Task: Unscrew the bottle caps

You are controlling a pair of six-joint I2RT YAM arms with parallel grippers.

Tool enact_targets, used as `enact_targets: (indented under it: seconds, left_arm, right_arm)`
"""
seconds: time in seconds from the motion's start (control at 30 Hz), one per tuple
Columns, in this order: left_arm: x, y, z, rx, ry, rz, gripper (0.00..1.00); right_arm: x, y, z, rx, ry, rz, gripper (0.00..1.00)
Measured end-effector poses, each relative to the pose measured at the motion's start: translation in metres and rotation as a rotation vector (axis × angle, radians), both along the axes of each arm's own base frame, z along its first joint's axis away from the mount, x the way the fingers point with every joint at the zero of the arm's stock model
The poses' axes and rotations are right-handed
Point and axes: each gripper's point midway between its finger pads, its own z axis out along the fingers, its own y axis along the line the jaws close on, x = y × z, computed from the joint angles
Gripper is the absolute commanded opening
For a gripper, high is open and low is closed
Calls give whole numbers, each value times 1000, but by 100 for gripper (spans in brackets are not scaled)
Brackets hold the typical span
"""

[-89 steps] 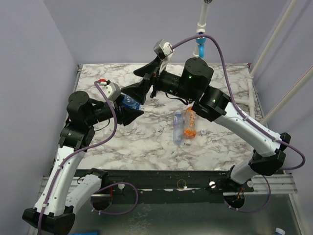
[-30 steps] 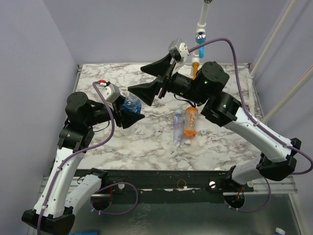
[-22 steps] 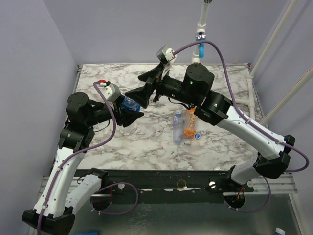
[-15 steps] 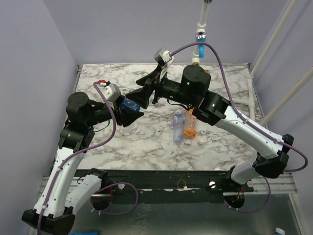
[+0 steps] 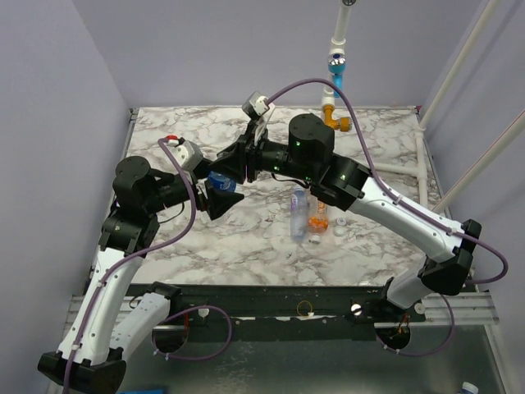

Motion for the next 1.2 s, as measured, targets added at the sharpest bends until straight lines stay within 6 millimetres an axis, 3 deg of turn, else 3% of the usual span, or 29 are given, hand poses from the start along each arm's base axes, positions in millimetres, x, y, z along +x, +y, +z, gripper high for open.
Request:
enact_targets:
  seconds: [0.2,0.43,0.6,0.8,1.07,1.2]
  left_arm:
    - [0,7,1,-3,-17,53,99]
    - [17,26,-20,52,11,221,99]
    - [22,42,-40,107,30,318,99]
    - [23,48,-44,127,33,350,99]
    - [24,48,-54,148,70,348,99]
    - [25,48,-57,155,84,347,99]
  right_arm:
    - [17,-5,-29,-83,-23,-85,3]
    - [47,-21,-55,-181,-93,-225,0]
    - [88,-49,-88,-254,-82,-333,1]
    - [138,-92,-123,-312,-53,-479,0]
    - [182,-104,-142,-275,-75,-570,1]
    - [205,-107,-167,-282,-90,-619,0]
